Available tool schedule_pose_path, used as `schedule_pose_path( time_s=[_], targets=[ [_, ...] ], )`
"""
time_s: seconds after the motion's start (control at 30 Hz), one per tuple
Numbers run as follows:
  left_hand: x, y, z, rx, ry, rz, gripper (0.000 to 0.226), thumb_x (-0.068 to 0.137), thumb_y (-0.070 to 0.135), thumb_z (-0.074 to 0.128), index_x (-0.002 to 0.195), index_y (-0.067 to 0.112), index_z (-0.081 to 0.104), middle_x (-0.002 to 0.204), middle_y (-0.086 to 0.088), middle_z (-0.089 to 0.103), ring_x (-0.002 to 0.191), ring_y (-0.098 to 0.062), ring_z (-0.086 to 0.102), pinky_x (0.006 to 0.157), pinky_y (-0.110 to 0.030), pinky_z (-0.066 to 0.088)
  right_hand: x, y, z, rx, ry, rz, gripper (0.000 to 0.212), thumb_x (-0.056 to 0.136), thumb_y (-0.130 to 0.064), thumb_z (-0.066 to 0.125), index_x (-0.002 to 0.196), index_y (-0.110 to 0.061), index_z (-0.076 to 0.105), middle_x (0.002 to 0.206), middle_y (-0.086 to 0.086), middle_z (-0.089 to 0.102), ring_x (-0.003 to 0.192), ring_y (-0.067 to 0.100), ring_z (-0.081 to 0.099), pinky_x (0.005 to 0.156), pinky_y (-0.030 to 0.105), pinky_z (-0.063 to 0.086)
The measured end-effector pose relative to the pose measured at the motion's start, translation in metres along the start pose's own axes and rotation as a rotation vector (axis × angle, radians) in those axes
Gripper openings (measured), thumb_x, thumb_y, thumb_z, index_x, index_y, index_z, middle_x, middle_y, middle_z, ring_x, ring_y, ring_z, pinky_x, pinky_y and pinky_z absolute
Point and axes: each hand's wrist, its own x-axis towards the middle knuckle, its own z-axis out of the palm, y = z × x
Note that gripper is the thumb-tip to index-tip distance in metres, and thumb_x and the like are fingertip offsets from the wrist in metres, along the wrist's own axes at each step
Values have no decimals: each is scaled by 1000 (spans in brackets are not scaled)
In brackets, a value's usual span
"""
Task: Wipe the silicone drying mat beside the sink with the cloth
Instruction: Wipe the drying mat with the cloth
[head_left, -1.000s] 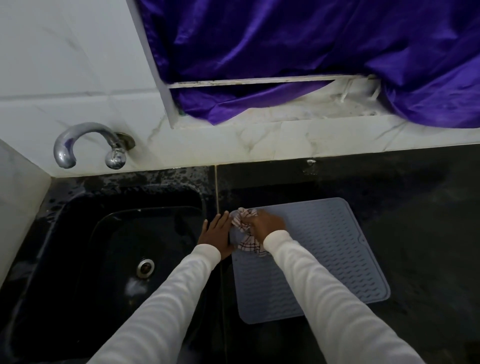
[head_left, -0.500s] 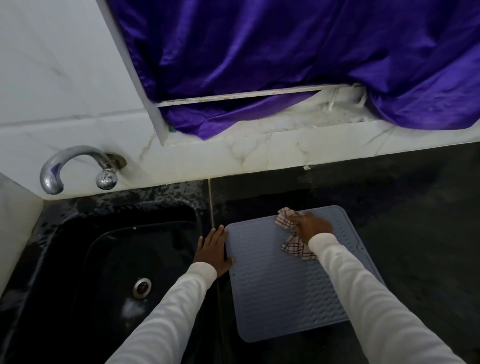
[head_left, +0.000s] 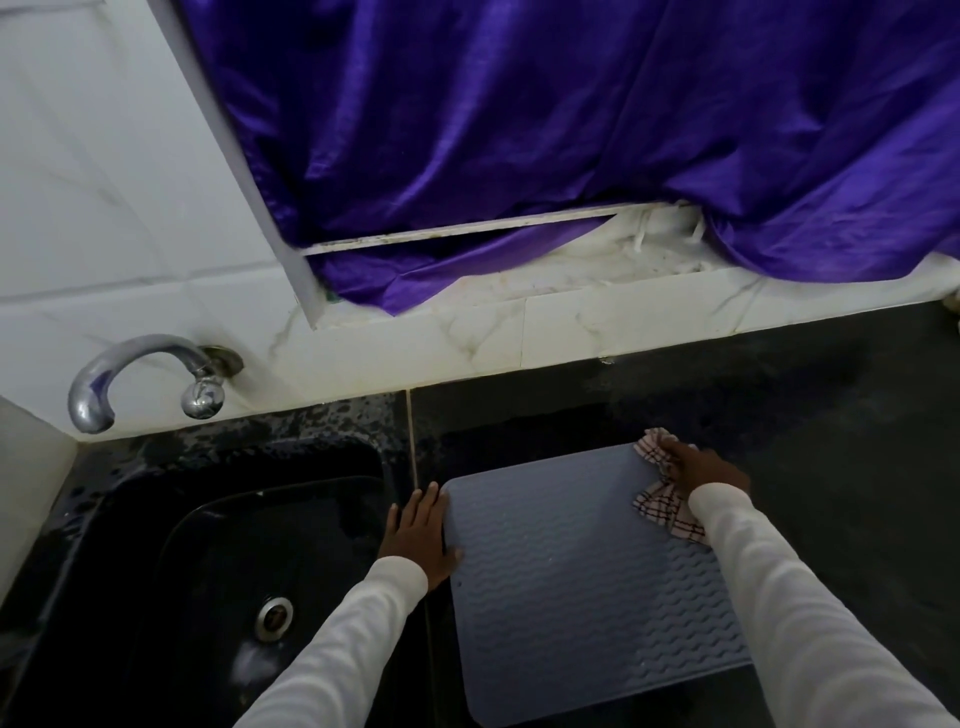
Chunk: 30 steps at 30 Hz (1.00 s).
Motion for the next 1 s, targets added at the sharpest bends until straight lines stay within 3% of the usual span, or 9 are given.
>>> schedule_pose_path(
  time_s=[0.23, 0.57, 1.0],
  targets=[
    [1, 5, 0, 47, -19, -32, 85, 95, 52, 41, 154, 19, -11, 162, 0, -15, 150, -23, -9, 120, -49, -3, -9, 12, 6, 23, -41, 62, 50, 96, -50, 32, 145, -46, 26, 137, 6, 53, 117, 31, 56, 93, 39, 47],
    [2, 13, 2, 103, -19, -76, 85, 95, 50, 43, 154, 19, -10, 162, -1, -13, 150, -24, -5, 120, -50, -3, -50, 37, 14, 35, -142, 67, 52, 93, -53, 39, 143, -47, 29, 135, 6, 55, 116, 30, 57, 95, 38, 46],
    [-2, 13, -2, 131, -7, -54, 81, 95, 50, 41, 155, 20, -5, 163, 1, -9, 150, -24, 0, 119, -51, 0, -130, 83, 36, 32, -145, 85, 45, 95, -59, 32, 138, -47, 40, 137, 6, 54, 118, 30, 56, 98, 36, 45]
  ],
)
